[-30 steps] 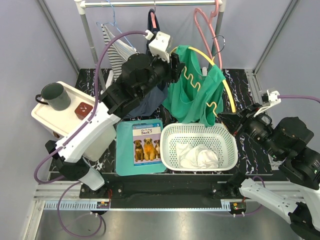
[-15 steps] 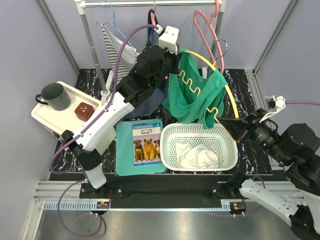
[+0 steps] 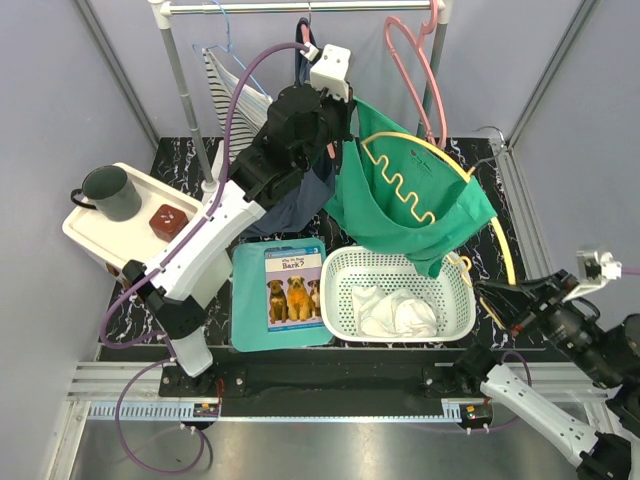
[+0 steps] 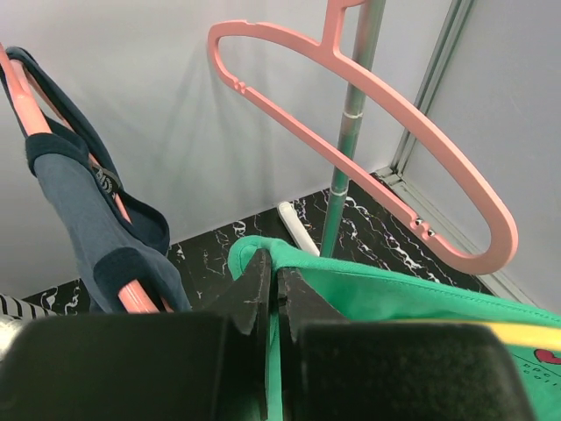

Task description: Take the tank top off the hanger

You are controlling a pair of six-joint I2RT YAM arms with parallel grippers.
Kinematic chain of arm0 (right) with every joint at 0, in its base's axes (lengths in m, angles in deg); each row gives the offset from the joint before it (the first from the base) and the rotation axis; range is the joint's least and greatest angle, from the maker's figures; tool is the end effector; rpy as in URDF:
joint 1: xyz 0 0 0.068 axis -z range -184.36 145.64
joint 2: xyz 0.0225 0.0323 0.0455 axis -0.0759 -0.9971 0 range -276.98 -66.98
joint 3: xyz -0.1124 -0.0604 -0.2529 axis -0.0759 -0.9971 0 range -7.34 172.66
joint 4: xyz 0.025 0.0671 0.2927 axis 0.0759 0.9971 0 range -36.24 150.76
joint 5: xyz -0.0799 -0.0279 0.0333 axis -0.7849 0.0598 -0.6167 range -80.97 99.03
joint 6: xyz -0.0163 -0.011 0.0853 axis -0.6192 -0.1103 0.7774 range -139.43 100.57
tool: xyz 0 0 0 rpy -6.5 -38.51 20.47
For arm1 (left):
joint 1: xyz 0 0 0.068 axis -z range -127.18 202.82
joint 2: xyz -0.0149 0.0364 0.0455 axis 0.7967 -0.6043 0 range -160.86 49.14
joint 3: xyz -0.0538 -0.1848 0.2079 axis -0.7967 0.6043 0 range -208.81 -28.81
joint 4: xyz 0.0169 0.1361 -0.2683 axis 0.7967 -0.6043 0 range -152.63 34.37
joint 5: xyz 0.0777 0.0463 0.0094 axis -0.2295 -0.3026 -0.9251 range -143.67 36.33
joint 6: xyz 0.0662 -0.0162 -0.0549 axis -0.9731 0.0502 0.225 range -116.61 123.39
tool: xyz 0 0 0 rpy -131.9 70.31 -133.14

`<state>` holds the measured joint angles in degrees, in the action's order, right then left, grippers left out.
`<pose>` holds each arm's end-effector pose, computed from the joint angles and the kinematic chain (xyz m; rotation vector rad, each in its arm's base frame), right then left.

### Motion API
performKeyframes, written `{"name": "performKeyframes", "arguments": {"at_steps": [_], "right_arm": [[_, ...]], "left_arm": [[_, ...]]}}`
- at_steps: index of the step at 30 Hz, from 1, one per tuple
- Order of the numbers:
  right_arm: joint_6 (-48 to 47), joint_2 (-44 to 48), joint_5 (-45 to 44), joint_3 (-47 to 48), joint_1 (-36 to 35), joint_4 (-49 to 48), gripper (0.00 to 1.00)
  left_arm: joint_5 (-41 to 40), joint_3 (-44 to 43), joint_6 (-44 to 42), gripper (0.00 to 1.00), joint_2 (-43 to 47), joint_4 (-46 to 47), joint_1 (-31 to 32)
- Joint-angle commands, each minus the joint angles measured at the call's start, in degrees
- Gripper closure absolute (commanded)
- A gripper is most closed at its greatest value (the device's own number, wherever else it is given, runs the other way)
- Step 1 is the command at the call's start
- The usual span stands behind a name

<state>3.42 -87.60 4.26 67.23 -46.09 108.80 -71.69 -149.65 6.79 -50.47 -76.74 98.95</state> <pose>0.0301 0.0183 0.4750 -0.2040 1.6372 0.8059 0.3358 -0.3148 0.5447 0.3386 1.5486 -0.4318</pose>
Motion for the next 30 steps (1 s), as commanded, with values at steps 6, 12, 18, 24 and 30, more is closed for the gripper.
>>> {"name": "performKeyframes", "arguments": {"at_steps": [6, 12, 18, 24, 30], "right_arm": [[-2.1, 9.8, 1.9, -2.7, -0.2, -14.0, 1.00], [-1.9, 7.0, -5.5, -8.3, -0.2, -27.0, 1.00], [-4.9, -4.9, -9.9, -9.5, -0.2, -41.7, 1.00], [-12.4, -16.4, -10.8, -7.8, -0.2, -50.5, 1.00], [-16.4, -17.6, -7.8, -11.3, -0.2, -57.8, 1.00]], "left_arm": [[2.1, -3.2, 2.8, 1.00, -1.3, 2.8, -1.4], [3.3, -4.0, 4.4, 1.00, -3.0, 2.7, -2.1], [5.5, -5.0, 5.0, 1.00, -4.1, 2.8, -3.7], [11.2, -4.9, 6.0, 0.36, -2.3, 1.7, -5.7], [19.6, -0.4, 8.1, 0.22, 6.5, 0.6, -5.7]]}}
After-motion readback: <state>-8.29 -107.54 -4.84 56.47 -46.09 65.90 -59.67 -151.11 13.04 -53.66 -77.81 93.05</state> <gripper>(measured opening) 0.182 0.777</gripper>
